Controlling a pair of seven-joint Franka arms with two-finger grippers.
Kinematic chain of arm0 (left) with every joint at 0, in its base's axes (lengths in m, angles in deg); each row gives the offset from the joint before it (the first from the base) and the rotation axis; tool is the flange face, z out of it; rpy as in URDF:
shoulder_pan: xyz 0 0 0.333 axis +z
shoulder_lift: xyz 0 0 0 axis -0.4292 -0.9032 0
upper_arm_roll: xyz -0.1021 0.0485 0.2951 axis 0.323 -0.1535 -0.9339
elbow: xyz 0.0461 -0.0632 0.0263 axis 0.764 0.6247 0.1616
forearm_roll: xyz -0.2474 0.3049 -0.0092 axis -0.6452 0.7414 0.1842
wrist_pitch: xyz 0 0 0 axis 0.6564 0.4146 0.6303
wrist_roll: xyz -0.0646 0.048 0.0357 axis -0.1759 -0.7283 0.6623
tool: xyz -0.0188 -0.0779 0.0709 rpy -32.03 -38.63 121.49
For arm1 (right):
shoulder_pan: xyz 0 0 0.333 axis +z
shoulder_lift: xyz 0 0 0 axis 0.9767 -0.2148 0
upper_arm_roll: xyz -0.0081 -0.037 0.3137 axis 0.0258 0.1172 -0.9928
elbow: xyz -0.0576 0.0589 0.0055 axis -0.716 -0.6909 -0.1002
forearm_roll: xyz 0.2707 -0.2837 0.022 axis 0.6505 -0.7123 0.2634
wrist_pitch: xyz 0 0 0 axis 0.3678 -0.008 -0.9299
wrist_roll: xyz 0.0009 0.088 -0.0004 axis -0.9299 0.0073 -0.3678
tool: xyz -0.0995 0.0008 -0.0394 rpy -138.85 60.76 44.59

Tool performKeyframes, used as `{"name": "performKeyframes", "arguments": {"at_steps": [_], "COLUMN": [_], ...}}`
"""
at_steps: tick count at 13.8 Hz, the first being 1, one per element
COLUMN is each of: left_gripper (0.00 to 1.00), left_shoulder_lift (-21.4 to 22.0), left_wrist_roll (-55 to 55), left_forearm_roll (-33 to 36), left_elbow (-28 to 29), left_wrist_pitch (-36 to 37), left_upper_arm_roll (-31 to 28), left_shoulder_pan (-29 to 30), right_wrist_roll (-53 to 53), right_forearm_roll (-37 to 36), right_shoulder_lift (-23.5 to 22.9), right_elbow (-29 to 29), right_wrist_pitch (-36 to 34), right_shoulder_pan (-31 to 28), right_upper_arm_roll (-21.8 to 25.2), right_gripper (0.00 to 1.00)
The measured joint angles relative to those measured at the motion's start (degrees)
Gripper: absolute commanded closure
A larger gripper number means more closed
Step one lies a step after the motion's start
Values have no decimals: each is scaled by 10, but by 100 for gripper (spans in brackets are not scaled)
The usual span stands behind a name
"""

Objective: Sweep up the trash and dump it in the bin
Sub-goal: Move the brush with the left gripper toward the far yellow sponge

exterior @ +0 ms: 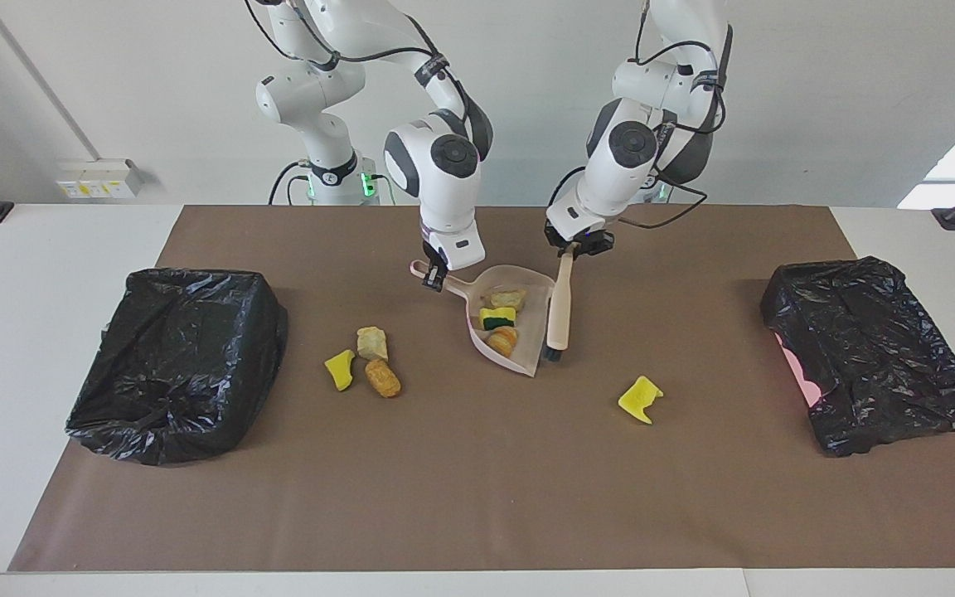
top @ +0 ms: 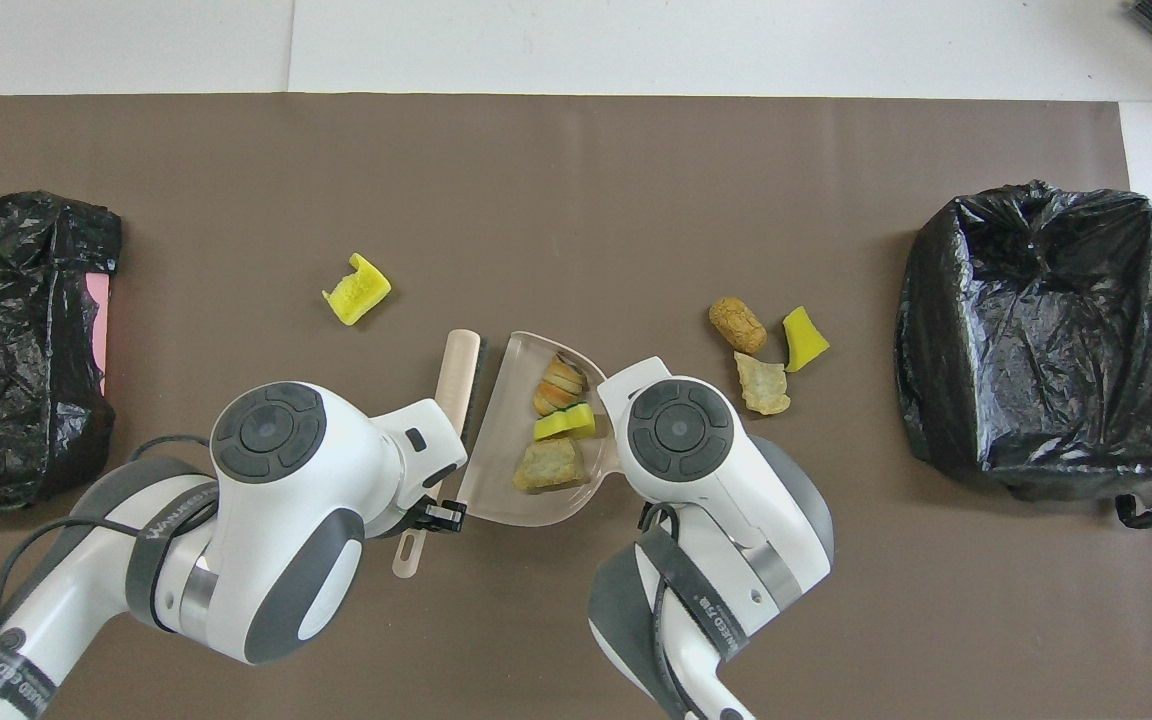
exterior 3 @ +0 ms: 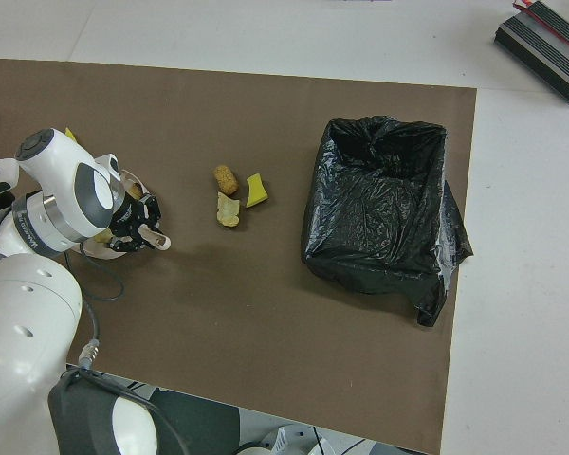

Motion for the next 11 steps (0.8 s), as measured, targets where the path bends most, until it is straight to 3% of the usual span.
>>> {"name": "performKeyframes", "arguments": {"at_steps": [7,11], "left_gripper": [100,100], "left_shoulder_lift": [-87,-134], "left_wrist_roll": [156,275], "left_forearm_roll": [92,156], "left_elbow": [-139,-189], "left_wrist_pitch": [21,20], "left_upper_arm_roll": [-2,-3], "left_shoulder_pan": [141,202], "right_wrist_roll": [0,0], "right_forearm_roll": [0,0], "right_shoulder_lift": [0,0], "right_elbow": [0,0], "right_wrist_pitch": [0,0], "right_shoulder_pan": [0,0], "right_upper_arm_roll": [0,0], "right_gripper": [100,100]}}
